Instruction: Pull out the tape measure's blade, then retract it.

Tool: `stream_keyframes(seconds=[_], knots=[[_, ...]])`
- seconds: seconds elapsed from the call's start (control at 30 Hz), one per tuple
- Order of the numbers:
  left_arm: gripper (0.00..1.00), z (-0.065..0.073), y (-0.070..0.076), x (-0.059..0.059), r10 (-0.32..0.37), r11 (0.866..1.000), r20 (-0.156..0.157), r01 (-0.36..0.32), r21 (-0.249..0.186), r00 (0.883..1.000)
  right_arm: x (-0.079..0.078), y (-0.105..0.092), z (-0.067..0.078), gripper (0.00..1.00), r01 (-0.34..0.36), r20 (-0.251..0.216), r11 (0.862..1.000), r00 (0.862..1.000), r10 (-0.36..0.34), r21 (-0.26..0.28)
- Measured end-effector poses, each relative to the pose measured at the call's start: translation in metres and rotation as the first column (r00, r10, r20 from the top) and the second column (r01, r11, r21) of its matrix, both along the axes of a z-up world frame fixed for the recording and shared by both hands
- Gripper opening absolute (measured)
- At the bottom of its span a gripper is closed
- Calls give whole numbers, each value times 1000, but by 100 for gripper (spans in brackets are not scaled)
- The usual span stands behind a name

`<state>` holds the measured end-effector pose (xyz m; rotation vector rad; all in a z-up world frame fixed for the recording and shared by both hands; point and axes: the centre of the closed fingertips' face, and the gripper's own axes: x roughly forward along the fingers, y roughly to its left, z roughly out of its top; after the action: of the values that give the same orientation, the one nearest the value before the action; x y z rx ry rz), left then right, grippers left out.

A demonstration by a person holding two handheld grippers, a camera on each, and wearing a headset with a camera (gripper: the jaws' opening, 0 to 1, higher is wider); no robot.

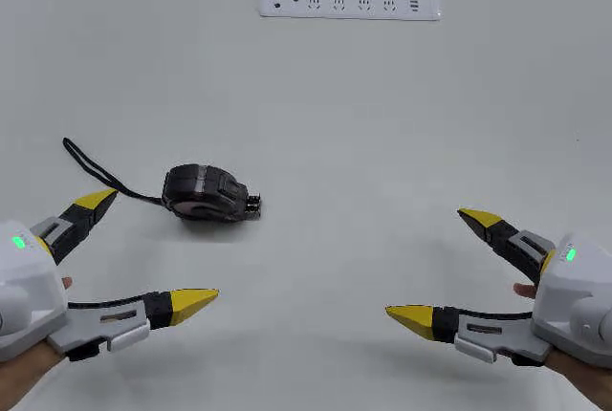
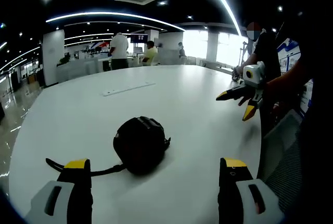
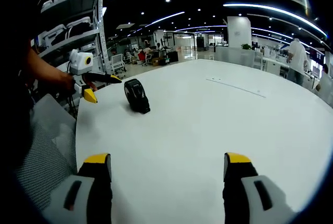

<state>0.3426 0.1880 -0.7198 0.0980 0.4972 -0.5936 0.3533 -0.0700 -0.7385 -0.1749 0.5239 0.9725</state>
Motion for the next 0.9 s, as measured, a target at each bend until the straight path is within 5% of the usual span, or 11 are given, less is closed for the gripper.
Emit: stream_keyframes(seconds=[0.63,0.8,0.9], knots=[[92,-2,2,5,-61,998,-18,61,28,998,3,6,-1,80,-61,-11,998,998,61,-6],[86,-8,-3,16,-179,980,-59,183,73,982,15,22,-4,77,-175,-16,984,984,175,-36],[84,-9,-3,16,-190,978,-63,194,77,980,16,23,-4,74,-180,-16,983,984,180,-38]])
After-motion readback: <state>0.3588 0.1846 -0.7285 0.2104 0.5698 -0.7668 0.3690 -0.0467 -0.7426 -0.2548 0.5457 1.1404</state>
